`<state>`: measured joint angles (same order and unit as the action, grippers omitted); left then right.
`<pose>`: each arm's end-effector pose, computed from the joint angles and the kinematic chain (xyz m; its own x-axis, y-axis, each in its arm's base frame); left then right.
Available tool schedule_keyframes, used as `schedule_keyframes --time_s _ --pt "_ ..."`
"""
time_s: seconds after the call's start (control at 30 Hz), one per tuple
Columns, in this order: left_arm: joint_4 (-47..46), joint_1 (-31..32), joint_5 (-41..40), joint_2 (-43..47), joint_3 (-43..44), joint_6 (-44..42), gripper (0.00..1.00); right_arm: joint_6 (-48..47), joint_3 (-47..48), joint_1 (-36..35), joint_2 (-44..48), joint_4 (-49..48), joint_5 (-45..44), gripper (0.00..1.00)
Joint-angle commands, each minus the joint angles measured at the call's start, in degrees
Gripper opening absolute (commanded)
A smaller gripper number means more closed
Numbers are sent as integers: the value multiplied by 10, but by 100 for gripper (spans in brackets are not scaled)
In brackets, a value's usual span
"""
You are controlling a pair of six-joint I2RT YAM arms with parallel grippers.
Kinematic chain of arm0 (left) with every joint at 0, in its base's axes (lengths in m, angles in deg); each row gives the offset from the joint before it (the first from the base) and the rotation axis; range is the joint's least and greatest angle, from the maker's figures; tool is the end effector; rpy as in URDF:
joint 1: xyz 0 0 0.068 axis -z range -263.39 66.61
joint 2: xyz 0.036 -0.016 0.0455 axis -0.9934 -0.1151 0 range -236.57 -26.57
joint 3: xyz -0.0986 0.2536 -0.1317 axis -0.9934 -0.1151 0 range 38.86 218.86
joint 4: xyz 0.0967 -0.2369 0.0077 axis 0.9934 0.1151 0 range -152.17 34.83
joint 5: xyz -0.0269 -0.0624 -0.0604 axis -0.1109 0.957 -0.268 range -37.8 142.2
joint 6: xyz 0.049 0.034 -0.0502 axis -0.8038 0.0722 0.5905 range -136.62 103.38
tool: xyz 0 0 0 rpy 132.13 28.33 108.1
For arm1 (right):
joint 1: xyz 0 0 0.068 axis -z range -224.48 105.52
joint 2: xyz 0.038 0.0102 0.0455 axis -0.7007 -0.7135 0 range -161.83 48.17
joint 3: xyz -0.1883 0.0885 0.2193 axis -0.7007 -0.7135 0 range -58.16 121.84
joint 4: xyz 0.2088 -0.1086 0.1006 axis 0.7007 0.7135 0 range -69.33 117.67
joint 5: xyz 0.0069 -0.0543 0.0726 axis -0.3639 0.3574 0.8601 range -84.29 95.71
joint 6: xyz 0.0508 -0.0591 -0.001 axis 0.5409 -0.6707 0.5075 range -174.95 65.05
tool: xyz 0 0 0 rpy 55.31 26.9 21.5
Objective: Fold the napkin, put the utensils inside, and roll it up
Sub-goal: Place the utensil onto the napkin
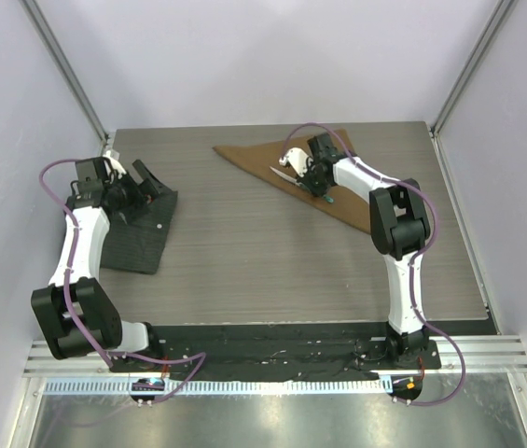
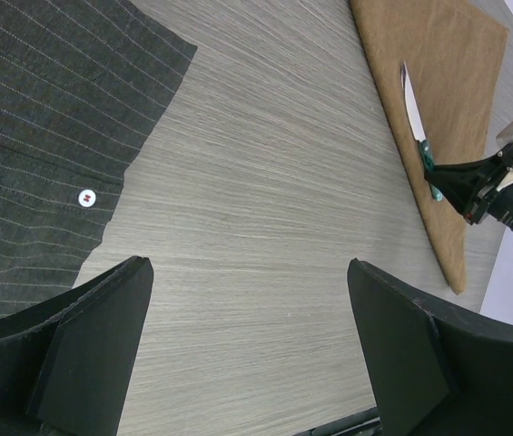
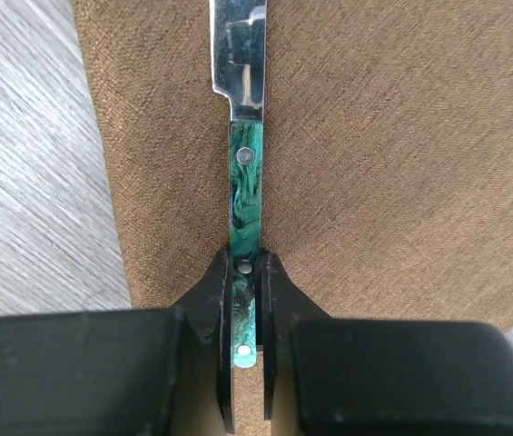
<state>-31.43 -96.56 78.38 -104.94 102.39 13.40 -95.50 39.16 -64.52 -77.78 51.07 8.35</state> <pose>0.2996 0.0400 0.3030 -0.6502 -0.6133 -0.4484 -0.2646 0.7361 -0.6230 0.4722 0.1756 0.1695 -0.3750 -0.8281 -0.4167 -0.8007 0.5159 -0.3046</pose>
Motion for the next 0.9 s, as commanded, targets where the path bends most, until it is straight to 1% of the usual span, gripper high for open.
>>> schedule_keyframes --time_s 0.0,0.17,0.23,0.27,0.33,0.4,0.43,0.53,0.67,0.8,0.87 --pt "-17 -5 14 2 -2 6 94 -13 19 2 -3 -17 -13 1" --pt "-17 -5 17 2 -3 7 94 -8 24 3 -8 -17 -24 5" --pt "-20 -5 19 3 -4 7 94 -6 25 2 -8 -17 -24 10" --pt "-20 -5 19 3 -4 8 94 -3 26 2 -8 -17 -42 12" --pt "-20 -5 21 2 -5 9 94 2 30 2 -9 -17 -47 21" --pt "-22 -5 22 3 -6 11 94 6 33 2 -10 -17 -51 23" --pt "-22 -5 23 3 -6 10 94 7 35 2 -10 -16 -53 28" --pt "-24 -5 22 2 -7 11 94 14 41 2 -9 -17 -54 33" --pt "-26 -5 23 4 -9 12 94 22 56 2 0 -17 -46 38" --pt "-48 -4 17 1 -14 18 92 45 74 3 27 -23 -33 38" --pt "-58 -4 0 -10 -11 30 91 63 70 2 47 -39 -7 38"
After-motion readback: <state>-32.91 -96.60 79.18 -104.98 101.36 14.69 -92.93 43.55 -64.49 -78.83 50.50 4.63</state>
